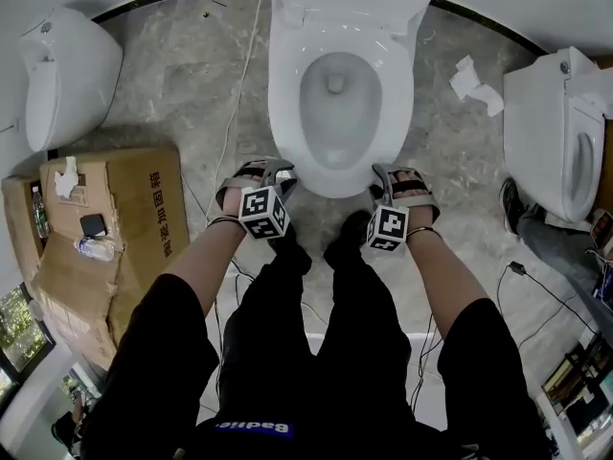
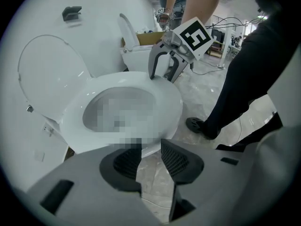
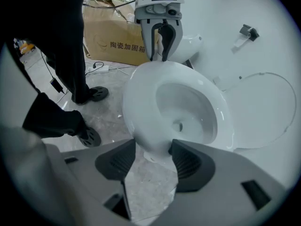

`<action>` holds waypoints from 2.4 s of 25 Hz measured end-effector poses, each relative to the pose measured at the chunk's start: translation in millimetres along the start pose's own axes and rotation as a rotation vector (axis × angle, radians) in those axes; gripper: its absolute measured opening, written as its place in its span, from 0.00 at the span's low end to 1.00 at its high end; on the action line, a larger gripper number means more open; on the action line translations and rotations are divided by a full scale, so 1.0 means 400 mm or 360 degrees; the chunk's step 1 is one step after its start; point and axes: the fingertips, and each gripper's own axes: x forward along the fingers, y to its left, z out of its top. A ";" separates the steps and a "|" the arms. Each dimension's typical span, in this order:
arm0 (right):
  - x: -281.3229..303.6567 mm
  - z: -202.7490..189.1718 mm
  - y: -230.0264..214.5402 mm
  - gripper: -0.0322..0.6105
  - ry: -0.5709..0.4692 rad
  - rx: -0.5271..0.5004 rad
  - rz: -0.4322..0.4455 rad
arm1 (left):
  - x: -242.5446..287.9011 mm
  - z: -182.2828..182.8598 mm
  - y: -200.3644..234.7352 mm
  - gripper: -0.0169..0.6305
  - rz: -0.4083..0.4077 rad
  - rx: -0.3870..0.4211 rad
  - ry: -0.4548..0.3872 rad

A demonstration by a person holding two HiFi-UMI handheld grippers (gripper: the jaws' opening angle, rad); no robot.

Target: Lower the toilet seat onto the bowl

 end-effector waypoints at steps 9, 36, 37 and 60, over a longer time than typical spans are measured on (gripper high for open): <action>0.038 -0.004 0.029 0.43 0.0008 0.0048 0.0138 | 0.045 -0.021 -0.014 0.24 -0.0100 -0.0130 0.0063; -0.693 0.214 -0.270 0.30 -0.0294 0.1035 -0.0162 | -0.607 0.381 0.020 0.23 0.0118 -0.0892 -0.0540; -0.727 0.224 -0.292 0.30 -0.0332 0.1094 -0.0183 | -0.634 0.399 0.028 0.23 0.0130 -0.0924 -0.0579; -1.373 0.385 -0.641 0.14 -0.1410 0.1661 -0.0576 | -1.306 0.839 0.224 0.09 0.0483 -0.0940 -0.1616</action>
